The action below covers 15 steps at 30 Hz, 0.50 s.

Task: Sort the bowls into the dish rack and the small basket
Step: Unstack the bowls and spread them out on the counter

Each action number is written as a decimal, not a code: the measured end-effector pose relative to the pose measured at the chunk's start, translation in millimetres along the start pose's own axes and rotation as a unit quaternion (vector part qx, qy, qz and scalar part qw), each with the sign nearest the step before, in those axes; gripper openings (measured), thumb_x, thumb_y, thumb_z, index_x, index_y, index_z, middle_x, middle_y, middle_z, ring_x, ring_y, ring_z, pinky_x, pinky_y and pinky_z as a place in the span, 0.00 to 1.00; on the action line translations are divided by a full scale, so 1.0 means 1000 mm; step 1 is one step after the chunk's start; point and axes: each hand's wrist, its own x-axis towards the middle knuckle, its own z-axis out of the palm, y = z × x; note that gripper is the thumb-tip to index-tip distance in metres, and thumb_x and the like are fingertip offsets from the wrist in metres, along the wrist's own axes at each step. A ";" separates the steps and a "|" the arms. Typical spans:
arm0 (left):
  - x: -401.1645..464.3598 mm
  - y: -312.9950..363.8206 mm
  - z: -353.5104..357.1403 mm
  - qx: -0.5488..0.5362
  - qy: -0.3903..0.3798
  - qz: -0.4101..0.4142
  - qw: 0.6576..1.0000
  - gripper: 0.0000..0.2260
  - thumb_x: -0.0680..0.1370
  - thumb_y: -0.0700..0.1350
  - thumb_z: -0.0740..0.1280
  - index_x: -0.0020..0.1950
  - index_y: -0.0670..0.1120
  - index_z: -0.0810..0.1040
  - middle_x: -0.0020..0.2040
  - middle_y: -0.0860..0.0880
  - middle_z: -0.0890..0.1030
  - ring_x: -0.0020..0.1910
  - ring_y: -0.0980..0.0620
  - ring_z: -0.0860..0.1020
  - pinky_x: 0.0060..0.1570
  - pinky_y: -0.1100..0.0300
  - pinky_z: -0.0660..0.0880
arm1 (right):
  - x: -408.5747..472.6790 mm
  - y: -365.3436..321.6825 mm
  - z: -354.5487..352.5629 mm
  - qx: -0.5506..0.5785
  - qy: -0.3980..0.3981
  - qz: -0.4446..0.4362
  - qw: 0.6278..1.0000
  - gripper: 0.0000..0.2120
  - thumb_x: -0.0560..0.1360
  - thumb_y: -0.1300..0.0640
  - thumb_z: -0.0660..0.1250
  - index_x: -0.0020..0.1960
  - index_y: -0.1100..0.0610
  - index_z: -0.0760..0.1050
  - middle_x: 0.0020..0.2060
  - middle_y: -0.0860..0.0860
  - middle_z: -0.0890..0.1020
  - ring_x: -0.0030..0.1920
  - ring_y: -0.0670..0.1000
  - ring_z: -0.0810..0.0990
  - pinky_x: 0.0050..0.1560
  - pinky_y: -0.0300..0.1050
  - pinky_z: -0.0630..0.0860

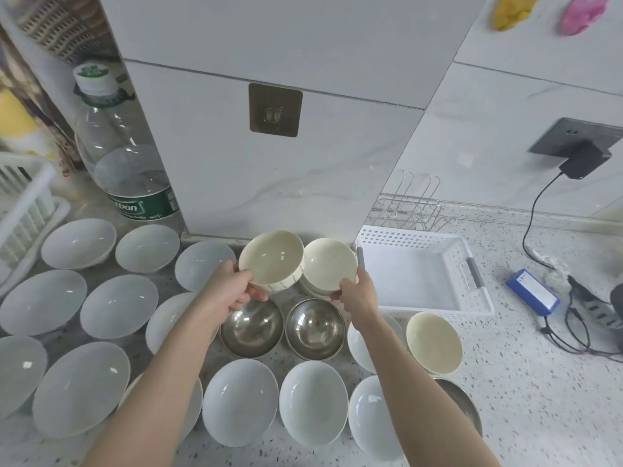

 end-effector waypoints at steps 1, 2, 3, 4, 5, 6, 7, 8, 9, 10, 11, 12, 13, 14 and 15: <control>-0.005 -0.003 0.000 -0.005 0.008 0.004 1.000 0.08 0.77 0.33 0.55 0.52 0.36 0.71 0.29 0.39 0.82 0.17 0.57 0.58 0.17 0.68 0.52 | -0.002 -0.001 -0.004 0.009 -0.005 -0.008 1.000 0.24 0.74 0.65 0.55 0.68 0.53 0.67 0.52 0.63 0.81 0.31 0.47 0.79 0.20 0.32 0.67; -0.010 -0.007 0.001 -0.010 0.017 0.006 1.000 0.09 0.77 0.32 0.55 0.53 0.35 0.71 0.29 0.38 0.82 0.17 0.57 0.58 0.17 0.68 0.52 | -0.004 -0.002 -0.009 0.018 -0.009 -0.019 1.000 0.23 0.74 0.66 0.55 0.67 0.53 0.67 0.50 0.61 0.81 0.29 0.45 0.79 0.20 0.33 0.66; -0.015 -0.011 0.002 -0.015 0.025 0.007 1.000 0.09 0.77 0.33 0.55 0.54 0.35 0.71 0.29 0.38 0.82 0.16 0.57 0.59 0.17 0.68 0.52 | -0.005 -0.002 -0.015 0.029 -0.013 -0.030 0.999 0.23 0.73 0.66 0.55 0.67 0.53 0.68 0.47 0.60 0.82 0.28 0.45 0.80 0.21 0.34 0.66; -0.020 -0.014 0.005 -0.021 0.033 0.007 0.999 0.09 0.78 0.33 0.55 0.55 0.36 0.71 0.29 0.38 0.82 0.16 0.57 0.59 0.17 0.69 0.53 | -0.007 -0.002 -0.023 0.043 -0.015 -0.037 0.998 0.23 0.73 0.66 0.56 0.66 0.52 0.69 0.45 0.60 0.82 0.28 0.44 0.80 0.21 0.34 0.66; -0.025 -0.018 0.010 -0.026 0.039 0.007 0.999 0.09 0.78 0.32 0.55 0.55 0.36 0.71 0.29 0.38 0.82 0.16 0.57 0.60 0.17 0.69 0.53 | -0.009 -0.002 -0.032 0.057 -0.014 -0.039 0.998 0.23 0.73 0.66 0.56 0.65 0.50 0.69 0.42 0.59 0.82 0.27 0.44 0.80 0.21 0.34 0.66; -0.030 -0.021 0.016 -0.030 0.045 0.007 0.999 0.09 0.78 0.32 0.55 0.55 0.35 0.71 0.29 0.38 0.82 0.15 0.57 0.60 0.17 0.69 0.53 | -0.011 -0.001 -0.043 0.068 -0.012 -0.040 0.997 0.23 0.72 0.66 0.56 0.64 0.50 0.70 0.39 0.58 0.82 0.27 0.44 0.80 0.21 0.34 0.65; -0.035 -0.023 0.025 -0.030 0.054 0.009 0.998 0.08 0.78 0.32 0.55 0.54 0.36 0.71 0.29 0.38 0.82 0.15 0.57 0.60 0.17 0.69 0.53 | -0.014 0.000 -0.054 0.081 -0.009 -0.041 0.996 0.22 0.72 0.66 0.56 0.63 0.50 0.71 0.37 0.57 0.82 0.26 0.43 0.79 0.21 0.33 0.65; -0.040 -0.025 0.035 -0.028 0.065 0.012 0.997 0.07 0.77 0.32 0.55 0.52 0.36 0.71 0.29 0.38 0.82 0.15 0.57 0.61 0.17 0.69 0.53 | -0.016 0.002 -0.068 0.097 -0.009 -0.043 0.994 0.21 0.72 0.66 0.56 0.61 0.51 0.72 0.35 0.57 0.81 0.26 0.43 0.79 0.21 0.33 0.64; -0.045 -0.026 0.047 -0.027 0.076 0.014 0.997 0.06 0.77 0.32 0.55 0.50 0.37 0.71 0.28 0.39 0.82 0.16 0.56 0.61 0.18 0.69 0.53 | -0.020 0.005 -0.082 0.115 -0.008 -0.045 0.992 0.19 0.72 0.66 0.57 0.60 0.52 0.73 0.34 0.57 0.81 0.25 0.43 0.78 0.21 0.34 0.64; -0.049 -0.028 0.060 -0.029 0.082 0.014 0.996 0.06 0.77 0.33 0.55 0.50 0.37 0.70 0.28 0.38 0.82 0.16 0.56 0.61 0.18 0.68 0.53 | -0.023 0.008 -0.098 0.134 -0.005 -0.044 0.990 0.17 0.73 0.66 0.57 0.58 0.53 0.73 0.32 0.57 0.81 0.24 0.43 0.76 0.21 0.34 0.63; -0.054 -0.029 0.074 -0.037 0.082 0.011 0.996 0.07 0.77 0.33 0.55 0.51 0.37 0.70 0.29 0.38 0.82 0.16 0.56 0.61 0.17 0.68 0.53 | -0.025 0.012 -0.114 0.148 0.001 -0.043 0.988 0.15 0.74 0.66 0.57 0.57 0.53 0.73 0.31 0.58 0.81 0.23 0.43 0.74 0.20 0.34 0.63; -0.058 -0.031 0.088 -0.048 0.077 0.006 0.996 0.07 0.77 0.33 0.55 0.52 0.37 0.71 0.29 0.37 0.82 0.16 0.56 0.61 0.17 0.69 0.53 | -0.028 0.017 -0.132 0.160 0.009 -0.043 0.986 0.14 0.74 0.66 0.57 0.56 0.54 0.72 0.31 0.59 0.81 0.21 0.43 0.72 0.20 0.34 0.62; -0.063 -0.032 0.103 -0.059 0.071 0.002 0.996 0.08 0.77 0.33 0.55 0.53 0.36 0.71 0.29 0.37 0.82 0.16 0.56 0.61 0.17 0.69 0.53 | -0.030 0.023 -0.150 0.168 0.019 -0.044 0.985 0.13 0.74 0.67 0.57 0.56 0.56 0.72 0.30 0.60 0.81 0.20 0.43 0.70 0.20 0.34 0.62; -0.068 -0.034 0.117 -0.068 0.067 0.000 0.995 0.07 0.77 0.33 0.55 0.52 0.37 0.71 0.29 0.37 0.82 0.16 0.56 0.61 0.17 0.69 0.53 | -0.033 0.030 -0.169 0.176 0.032 -0.046 0.983 0.13 0.74 0.67 0.57 0.56 0.57 0.72 0.29 0.60 0.81 0.20 0.43 0.68 0.20 0.34 0.62; -0.074 -0.036 0.131 -0.076 0.063 0.001 0.995 0.06 0.78 0.33 0.55 0.50 0.38 0.71 0.28 0.38 0.82 0.16 0.56 0.61 0.17 0.69 0.53 | -0.036 0.038 -0.187 0.184 0.049 -0.049 0.980 0.13 0.74 0.67 0.57 0.56 0.57 0.72 0.27 0.59 0.81 0.20 0.44 0.67 0.20 0.34 0.62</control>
